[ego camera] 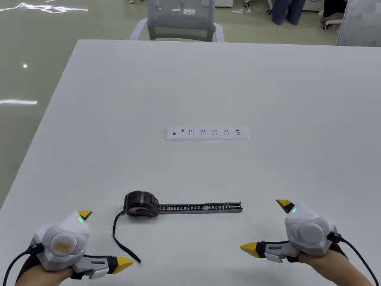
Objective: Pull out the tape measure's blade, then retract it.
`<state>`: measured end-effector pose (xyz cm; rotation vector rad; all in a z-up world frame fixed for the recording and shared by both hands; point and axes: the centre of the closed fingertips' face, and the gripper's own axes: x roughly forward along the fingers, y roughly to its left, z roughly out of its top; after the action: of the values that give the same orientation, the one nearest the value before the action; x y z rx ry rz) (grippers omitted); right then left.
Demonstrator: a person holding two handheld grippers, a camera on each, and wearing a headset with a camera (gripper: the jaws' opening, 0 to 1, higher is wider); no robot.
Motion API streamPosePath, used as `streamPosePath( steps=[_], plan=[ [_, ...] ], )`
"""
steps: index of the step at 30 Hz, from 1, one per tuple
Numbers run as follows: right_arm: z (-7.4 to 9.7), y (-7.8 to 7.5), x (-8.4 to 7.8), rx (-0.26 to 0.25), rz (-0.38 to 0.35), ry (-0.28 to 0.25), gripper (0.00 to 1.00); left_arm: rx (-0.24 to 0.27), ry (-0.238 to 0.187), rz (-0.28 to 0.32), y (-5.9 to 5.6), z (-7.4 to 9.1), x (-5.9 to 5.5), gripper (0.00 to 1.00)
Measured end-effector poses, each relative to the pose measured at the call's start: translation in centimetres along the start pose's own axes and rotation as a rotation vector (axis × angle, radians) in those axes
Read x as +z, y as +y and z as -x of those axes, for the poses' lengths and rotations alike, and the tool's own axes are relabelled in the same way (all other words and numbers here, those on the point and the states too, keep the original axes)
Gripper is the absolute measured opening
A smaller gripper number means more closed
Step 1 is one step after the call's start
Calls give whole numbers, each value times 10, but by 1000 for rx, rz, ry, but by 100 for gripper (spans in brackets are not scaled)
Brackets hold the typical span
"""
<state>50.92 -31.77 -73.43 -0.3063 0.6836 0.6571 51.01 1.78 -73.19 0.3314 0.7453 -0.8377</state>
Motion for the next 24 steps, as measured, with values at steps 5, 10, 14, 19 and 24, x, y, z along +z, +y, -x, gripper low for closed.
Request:
streamPosePath(
  steps=[5, 10, 14, 19, 24],
  plan=[
    [6, 6, -1, -15, -17, -7, 100, 21, -29, 17, -7, 4, 5, 99],
    [9, 14, -1, -24, -15, -9, 100, 34, -41, 28, -16, 7, 9, 99],
    [11, 21, 1, -32, -20, -15, 100, 49, -49, 37, -22, 8, 7, 99],
    [18, 27, 7, -51, -42, -34, 100, 83, -63, 45, -26, 16, 8, 99],
    [23, 35, 9, -60, -60, -43, 100, 127, -87, 68, -25, 25, 12, 99]
  ],
)
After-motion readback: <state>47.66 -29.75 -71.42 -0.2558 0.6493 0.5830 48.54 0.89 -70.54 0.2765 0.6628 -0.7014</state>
